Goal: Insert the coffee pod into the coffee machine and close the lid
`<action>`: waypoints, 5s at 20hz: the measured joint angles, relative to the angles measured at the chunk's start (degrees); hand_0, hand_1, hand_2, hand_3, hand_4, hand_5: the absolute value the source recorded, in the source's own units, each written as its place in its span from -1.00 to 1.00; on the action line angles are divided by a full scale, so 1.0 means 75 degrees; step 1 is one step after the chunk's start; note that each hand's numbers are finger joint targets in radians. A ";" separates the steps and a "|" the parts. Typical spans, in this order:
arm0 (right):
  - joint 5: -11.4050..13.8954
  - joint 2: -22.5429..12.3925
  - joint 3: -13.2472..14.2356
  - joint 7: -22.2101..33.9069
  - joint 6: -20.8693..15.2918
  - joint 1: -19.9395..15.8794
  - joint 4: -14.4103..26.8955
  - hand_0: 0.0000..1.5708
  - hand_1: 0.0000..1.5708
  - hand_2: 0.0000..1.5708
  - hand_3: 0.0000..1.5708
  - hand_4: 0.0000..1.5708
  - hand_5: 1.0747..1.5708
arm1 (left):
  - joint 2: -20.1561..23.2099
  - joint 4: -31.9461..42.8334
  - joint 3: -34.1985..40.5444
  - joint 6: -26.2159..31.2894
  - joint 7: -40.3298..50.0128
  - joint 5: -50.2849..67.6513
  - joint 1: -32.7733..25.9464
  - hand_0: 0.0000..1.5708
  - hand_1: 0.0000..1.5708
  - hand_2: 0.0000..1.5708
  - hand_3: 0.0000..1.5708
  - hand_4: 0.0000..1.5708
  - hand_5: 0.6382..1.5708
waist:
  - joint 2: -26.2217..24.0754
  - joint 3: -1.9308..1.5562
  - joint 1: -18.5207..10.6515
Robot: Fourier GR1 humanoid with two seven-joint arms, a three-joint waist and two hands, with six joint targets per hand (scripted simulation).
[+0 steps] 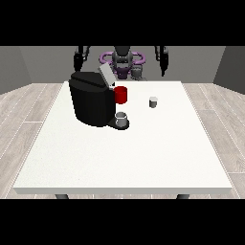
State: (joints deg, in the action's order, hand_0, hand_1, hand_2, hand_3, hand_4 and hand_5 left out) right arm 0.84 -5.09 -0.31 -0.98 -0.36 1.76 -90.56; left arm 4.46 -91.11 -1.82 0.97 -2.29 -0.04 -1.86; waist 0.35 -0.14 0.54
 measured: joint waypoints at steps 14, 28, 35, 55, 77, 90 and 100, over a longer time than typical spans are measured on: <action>0.0978 0.0189 -0.0120 -0.0076 -0.0922 -0.0618 0.0073 -1.00 -1.00 -1.00 -1.00 -1.00 1.00 | 0.2133 0.0837 0.0040 0.1022 0.0022 -0.1649 0.1285 -1.00 -1.00 -1.00 -1.00 -1.00 1.00 | 0.0504 0.0019 0.0589; 0.1338 0.0522 -0.0527 0.0163 -0.1217 -0.1383 0.0111 -1.00 -1.00 -1.00 -1.00 -1.00 1.00 | 0.2850 0.3578 0.0203 0.1324 -0.0289 -0.2912 0.3116 -1.00 -1.00 -1.00 -1.00 -1.00 1.00 | 0.1553 0.0021 0.1180; 0.1183 0.0596 -0.0483 0.0321 -0.1354 -0.1781 0.0678 -1.00 -1.00 -1.00 -1.00 -1.00 1.00 | 0.2526 0.4518 -0.0015 0.0670 -0.0526 -0.3822 0.3756 0.20 0.20 0.23 -0.15 -1.00 1.00 | 0.1702 0.0020 0.1057; 0.0972 0.0508 -0.0078 -0.0103 -0.1039 -0.2290 0.2152 -1.00 -1.00 -1.00 -1.00 -1.00 1.00 | 0.2269 0.6124 -0.1071 0.0126 -0.0645 -0.6355 0.4651 0.01 0.01 0.25 0.10 -0.49 1.00 | 0.1545 0.0004 0.0982; 0.1363 0.0376 0.0177 -0.0243 -0.1451 -0.2083 0.3607 -1.00 -1.00 -1.00 -1.00 -1.00 1.00 | 0.1600 0.6073 -0.0370 0.2019 -0.0816 -0.5911 0.6079 0.79 0.79 0.78 0.71 -0.24 1.00 | 0.0427 0.0017 0.0657; 0.1295 0.0545 -0.0032 -0.0133 -0.1267 -0.2378 0.3164 -1.00 -1.00 -1.00 -1.00 -1.00 1.00 | 0.1893 0.5985 0.0366 0.3069 -0.0449 -0.5585 0.7323 0.55 0.55 0.61 0.64 -0.35 1.00 | 0.0381 0.0017 0.1189; 0.1324 0.0483 -0.0143 0.0059 -0.1177 -0.2816 0.2427 -1.00 -1.00 -1.00 -1.00 -1.00 1.00 | 0.2398 0.6412 0.1062 0.3164 -0.0042 -0.5400 0.8569 0.56 0.56 0.63 0.59 -0.39 1.00 | 0.1003 0.0019 0.1947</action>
State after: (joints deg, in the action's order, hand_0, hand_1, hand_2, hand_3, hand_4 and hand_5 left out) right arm 10.77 -1.47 -1.38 -0.53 -9.19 -19.36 -72.36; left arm 22.44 -43.02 6.15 24.70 -2.61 -40.54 62.42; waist 7.88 0.00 15.14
